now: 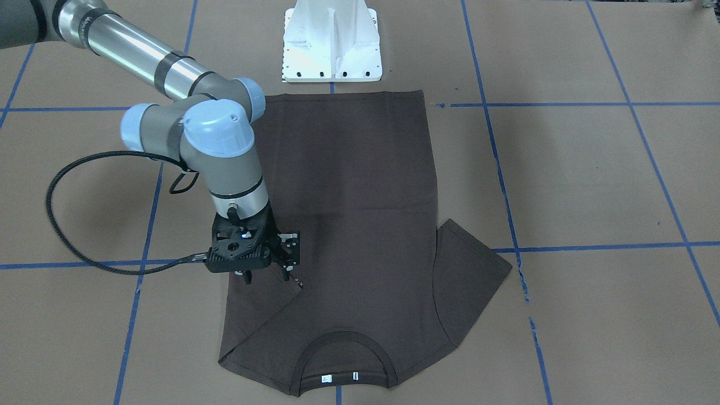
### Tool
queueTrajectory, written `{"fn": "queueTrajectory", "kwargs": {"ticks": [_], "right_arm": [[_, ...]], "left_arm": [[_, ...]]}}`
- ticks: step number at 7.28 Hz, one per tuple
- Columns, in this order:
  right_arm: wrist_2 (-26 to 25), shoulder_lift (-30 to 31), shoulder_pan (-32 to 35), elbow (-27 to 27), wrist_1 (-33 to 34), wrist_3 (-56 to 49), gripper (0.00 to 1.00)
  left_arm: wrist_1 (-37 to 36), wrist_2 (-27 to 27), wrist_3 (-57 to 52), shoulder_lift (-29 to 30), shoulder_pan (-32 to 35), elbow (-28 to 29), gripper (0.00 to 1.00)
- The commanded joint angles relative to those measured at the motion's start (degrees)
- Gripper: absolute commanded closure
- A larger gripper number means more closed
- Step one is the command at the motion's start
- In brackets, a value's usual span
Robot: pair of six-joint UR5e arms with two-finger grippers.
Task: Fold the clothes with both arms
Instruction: 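Fold the grasped sleeve inward over the shirt body with the right gripper, then release the sleeve and raise the right gripper while the left gripper approaches the other sleeve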
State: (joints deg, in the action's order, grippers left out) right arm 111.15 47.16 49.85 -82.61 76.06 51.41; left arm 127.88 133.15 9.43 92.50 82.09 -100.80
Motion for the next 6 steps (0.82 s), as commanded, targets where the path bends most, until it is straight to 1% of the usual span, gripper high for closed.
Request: {"fn": "queueTrajectory", "kwargs": {"ticks": [1,2,3,4,5,6], "right_arm": [[8.1,5.3,6.5,-5.6,3.0,-9.0,0.00],[9.9,7.0,8.3,-6.0,2.6,-12.2,0.00],[9.8,9.0,8.4,-7.5,2.3,-14.0,0.00],[9.8,9.3,8.4,-8.0,2.3,-14.1,0.00],[9.7,9.4,8.4,-8.2,2.3,-14.1,0.00],[9.7,9.6,8.4,-8.2,2.3,-14.1,0.00]], "left_arm": [[0.4,-2.6,22.3,7.0,-8.6,1.4,0.05],[0.7,-10.7,30.0,8.0,-12.9,1.9,0.10],[0.9,-13.3,36.4,11.0,-17.5,5.1,0.21],[2.0,-15.6,42.1,13.8,-20.5,8.7,0.34],[4.9,-20.5,46.5,14.9,-24.8,12.8,0.47],[6.7,-22.7,49.6,15.9,-26.6,15.3,0.49]]}}
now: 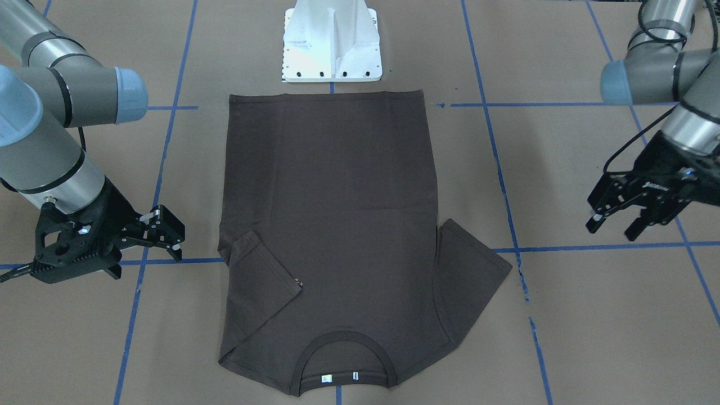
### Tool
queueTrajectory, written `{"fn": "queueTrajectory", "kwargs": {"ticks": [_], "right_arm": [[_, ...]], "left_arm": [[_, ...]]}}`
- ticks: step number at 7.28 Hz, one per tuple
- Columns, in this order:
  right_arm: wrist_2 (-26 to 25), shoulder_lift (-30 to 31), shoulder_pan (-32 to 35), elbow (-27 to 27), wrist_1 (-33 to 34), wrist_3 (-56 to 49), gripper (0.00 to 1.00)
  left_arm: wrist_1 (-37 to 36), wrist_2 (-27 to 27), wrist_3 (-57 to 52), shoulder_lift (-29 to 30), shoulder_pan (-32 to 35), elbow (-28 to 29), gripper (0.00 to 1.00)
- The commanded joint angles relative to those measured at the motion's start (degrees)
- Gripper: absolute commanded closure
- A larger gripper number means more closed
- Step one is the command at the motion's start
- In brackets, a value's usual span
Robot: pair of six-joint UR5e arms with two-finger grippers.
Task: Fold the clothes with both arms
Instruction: 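Release the sleeve and raise the right gripper while the left gripper approaches the other sleeve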
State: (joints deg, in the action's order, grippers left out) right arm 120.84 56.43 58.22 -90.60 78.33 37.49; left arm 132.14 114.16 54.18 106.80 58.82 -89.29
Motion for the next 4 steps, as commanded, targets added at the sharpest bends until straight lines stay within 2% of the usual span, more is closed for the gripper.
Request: {"fn": "queueTrajectory", "kwargs": {"ticks": [1,3,4], "right_arm": [[-0.1,0.5,0.0,-0.3,0.0,-0.1,0.00],[-0.1,0.6,0.1,-0.3,0.0,-0.1,0.00],[-0.1,0.6,0.1,-0.2,0.0,-0.1,0.00]], "left_arm": [[2.6,-4.5,6.2,2.3,-4.7,5.2,0.50],[2.6,-9.6,11.3,5.4,-8.4,8.9,0.51],[2.8,-9.9,11.6,7.4,-9.1,12.3,0.51]]}}
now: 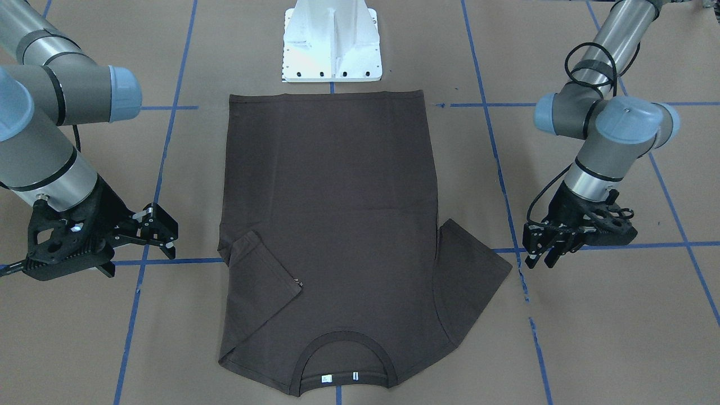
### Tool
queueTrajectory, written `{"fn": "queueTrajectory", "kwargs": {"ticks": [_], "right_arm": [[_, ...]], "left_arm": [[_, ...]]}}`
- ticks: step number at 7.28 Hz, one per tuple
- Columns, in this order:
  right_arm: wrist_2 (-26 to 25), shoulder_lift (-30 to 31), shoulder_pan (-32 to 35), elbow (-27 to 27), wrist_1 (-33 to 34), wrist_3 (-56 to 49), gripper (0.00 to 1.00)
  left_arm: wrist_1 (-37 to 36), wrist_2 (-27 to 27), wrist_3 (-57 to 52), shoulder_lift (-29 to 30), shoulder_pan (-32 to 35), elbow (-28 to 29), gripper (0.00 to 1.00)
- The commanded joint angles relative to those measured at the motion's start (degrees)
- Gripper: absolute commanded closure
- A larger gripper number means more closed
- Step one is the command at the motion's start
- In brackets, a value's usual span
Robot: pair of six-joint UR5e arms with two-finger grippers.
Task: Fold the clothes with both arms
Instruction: 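Release the sleeve and raise the right gripper while the left gripper approaches the other sleeve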
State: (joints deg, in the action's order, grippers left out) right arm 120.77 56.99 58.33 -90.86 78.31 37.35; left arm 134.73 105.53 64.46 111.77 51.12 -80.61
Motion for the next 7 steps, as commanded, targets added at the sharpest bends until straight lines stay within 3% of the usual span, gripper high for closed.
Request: {"fn": "queueTrajectory", "kwargs": {"ticks": [1,7], "right_arm": [[0.0,0.1,0.0,0.1,0.0,0.0,0.00],[-0.3,0.7,0.0,0.1,0.0,-0.1,0.00]], "left_arm": [[0.1,-2.3,1.4,2.7,-1.9,4.1,0.52],[0.0,-2.6,1.3,2.3,-5.0,4.4,0.52]]}}
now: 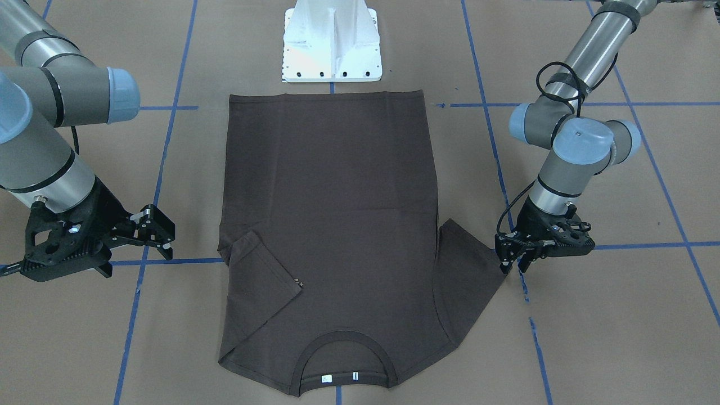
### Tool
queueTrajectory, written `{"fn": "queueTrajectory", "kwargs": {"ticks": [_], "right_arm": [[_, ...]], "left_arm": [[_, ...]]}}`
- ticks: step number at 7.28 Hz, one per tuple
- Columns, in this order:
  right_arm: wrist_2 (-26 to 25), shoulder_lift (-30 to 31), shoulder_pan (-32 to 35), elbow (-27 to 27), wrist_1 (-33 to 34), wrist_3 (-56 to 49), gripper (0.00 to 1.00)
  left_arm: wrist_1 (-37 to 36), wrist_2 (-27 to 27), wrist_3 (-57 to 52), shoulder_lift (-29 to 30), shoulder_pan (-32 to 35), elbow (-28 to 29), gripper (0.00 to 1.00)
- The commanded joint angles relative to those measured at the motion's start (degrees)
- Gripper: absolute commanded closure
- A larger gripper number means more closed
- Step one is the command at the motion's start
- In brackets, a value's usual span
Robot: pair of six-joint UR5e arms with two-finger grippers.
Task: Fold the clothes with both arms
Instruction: 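Release the sleeve and raise the right gripper while the left gripper approaches the other sleeve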
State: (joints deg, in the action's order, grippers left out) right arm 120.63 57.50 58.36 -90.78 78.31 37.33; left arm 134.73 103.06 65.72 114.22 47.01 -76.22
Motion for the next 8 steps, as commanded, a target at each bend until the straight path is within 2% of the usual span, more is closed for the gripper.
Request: {"fn": "queueTrajectory", "kwargs": {"ticks": [1,6,7,8], "right_arm": [[0.0,0.4,0.0,0.0,0.0,-0.1,0.00],[-0.1,0.6,0.0,-0.1,0.0,-0.1,0.00],[-0.1,0.7,0.0,-0.1,-0.1,-0.1,0.00],[-0.1,0.7,0.0,-0.2,0.0,-0.1,0.00]], "left_arm": [[0.1,-1.4,0.0,0.0,-1.0,0.5,0.53],[0.1,-1.6,-0.1,-0.3,-1.7,0.9,0.54],[0.1,-1.7,-0.1,-0.3,-1.7,1.1,0.64],[0.1,-3.2,-0.1,-0.1,-1.7,1.1,0.86]]}}
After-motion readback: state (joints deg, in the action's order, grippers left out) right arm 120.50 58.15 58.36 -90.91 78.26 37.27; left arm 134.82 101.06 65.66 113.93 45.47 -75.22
